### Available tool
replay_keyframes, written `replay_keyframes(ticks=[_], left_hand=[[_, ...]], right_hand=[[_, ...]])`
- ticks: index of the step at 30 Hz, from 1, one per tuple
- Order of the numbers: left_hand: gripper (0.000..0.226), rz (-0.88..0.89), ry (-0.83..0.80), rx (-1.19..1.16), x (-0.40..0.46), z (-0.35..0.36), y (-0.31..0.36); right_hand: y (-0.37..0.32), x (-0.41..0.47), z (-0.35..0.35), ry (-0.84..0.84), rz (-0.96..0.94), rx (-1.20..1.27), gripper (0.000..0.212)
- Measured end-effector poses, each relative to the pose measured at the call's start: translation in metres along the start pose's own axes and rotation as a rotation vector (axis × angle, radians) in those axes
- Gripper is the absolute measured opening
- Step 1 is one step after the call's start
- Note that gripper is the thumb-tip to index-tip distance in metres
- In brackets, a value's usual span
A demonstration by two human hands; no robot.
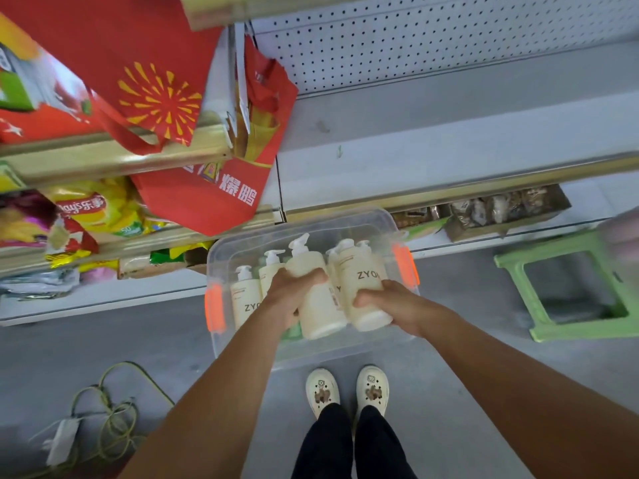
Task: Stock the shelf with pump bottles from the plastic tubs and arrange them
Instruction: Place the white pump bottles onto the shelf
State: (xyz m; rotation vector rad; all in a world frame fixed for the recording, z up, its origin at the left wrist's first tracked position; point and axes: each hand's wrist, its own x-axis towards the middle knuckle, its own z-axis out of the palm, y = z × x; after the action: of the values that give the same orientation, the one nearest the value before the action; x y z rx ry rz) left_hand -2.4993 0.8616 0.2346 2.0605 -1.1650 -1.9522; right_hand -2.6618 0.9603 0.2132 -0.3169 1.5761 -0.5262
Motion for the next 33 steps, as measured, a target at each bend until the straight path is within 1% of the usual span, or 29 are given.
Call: replay_keyframes(ticks=[2, 5, 6, 8, 9, 11, 13, 14, 16, 17, 18, 20, 21, 23, 25, 26, 28, 30, 31, 33], left_hand=[[0.045, 0.047, -0.027, -0.086, -0.015, -0.005, 0.006], [0.041, 0.136, -0.043, -0.181, -0.04, -0.008, 0.02], [0.045, 0.153, -0.048, -0.219, -0.048, -0.01, 0.025], [0.063, 0.191, -0.07, -0.272, -0.063, -0.013, 0.035], [0.067, 0.219, -0.078, -0.281, -0.071, -0.015, 0.041], [0.06, 0.274, -0.076, -0.286, -0.086, -0.019, 0.052], [0.052, 0.336, -0.078, -0.29, -0.101, -0.023, 0.067], [0.046, 0.371, -0.072, -0.279, -0.11, -0.026, 0.075], [0.029, 0.434, -0.05, -0.249, -0.124, -0.03, 0.092], [0.026, 0.461, -0.047, -0.246, -0.13, -0.033, 0.1], [0.033, 0.49, -0.047, -0.24, -0.136, -0.035, 0.107], [0.061, 0.568, -0.037, -0.19, -0.144, -0.04, 0.12], [0.064, 0.614, -0.025, -0.17, -0.149, -0.043, 0.127], [0.064, 0.673, 0.005, -0.177, -0.156, -0.049, 0.139], [0.074, 0.7, 0.015, -0.197, -0.166, -0.056, 0.152], [0.076, 0.722, 0.015, -0.196, -0.17, -0.059, 0.158], [0.063, 0.771, -0.002, -0.195, -0.176, -0.064, 0.169], [0.052, 0.809, -0.026, -0.212, -0.182, -0.069, 0.183], [0.054, 0.825, -0.037, -0.227, -0.186, -0.07, 0.191], [0.071, 0.86, -0.053, -0.23, -0.193, -0.07, 0.207]], right_hand=[[-0.008, -0.013, 0.001, -0.01, -0.044, 0.005, 0.077], [-0.025, -0.041, 0.002, 0.011, -0.124, -0.014, 0.078], [-0.032, -0.053, 0.003, 0.029, -0.154, -0.015, 0.079], [-0.043, -0.074, 0.004, 0.065, -0.225, 0.004, 0.082], [-0.048, -0.085, 0.004, 0.081, -0.259, 0.018, 0.082], [-0.058, -0.104, 0.004, 0.114, -0.327, 0.05, 0.08], [-0.068, -0.124, 0.002, 0.125, -0.397, 0.078, 0.07], [-0.073, -0.133, 0.0, 0.131, -0.43, 0.08, 0.065], [-0.085, -0.149, -0.002, 0.161, -0.484, 0.072, 0.06], [-0.092, -0.156, -0.002, 0.185, -0.507, 0.069, 0.059], [-0.099, -0.163, -0.002, 0.208, -0.535, 0.069, 0.058], [-0.113, -0.177, -0.002, 0.226, -0.594, 0.065, 0.059], [-0.12, -0.183, -0.001, 0.223, -0.627, 0.062, 0.06], [-0.134, -0.196, 0.001, 0.219, -0.692, 0.068, 0.065], [-0.148, -0.205, 0.002, 0.238, -0.759, 0.089, 0.065], [-0.155, -0.207, 0.003, 0.259, -0.788, 0.101, 0.061], [-0.169, -0.212, 0.003, 0.296, -0.845, 0.128, 0.053], [-0.184, -0.219, 0.002, 0.318, -0.904, 0.175, 0.051], [-0.193, -0.223, 0.001, 0.326, -0.936, 0.193, 0.05], [-0.212, -0.232, -0.002, 0.345, -0.992, 0.218, 0.049]])
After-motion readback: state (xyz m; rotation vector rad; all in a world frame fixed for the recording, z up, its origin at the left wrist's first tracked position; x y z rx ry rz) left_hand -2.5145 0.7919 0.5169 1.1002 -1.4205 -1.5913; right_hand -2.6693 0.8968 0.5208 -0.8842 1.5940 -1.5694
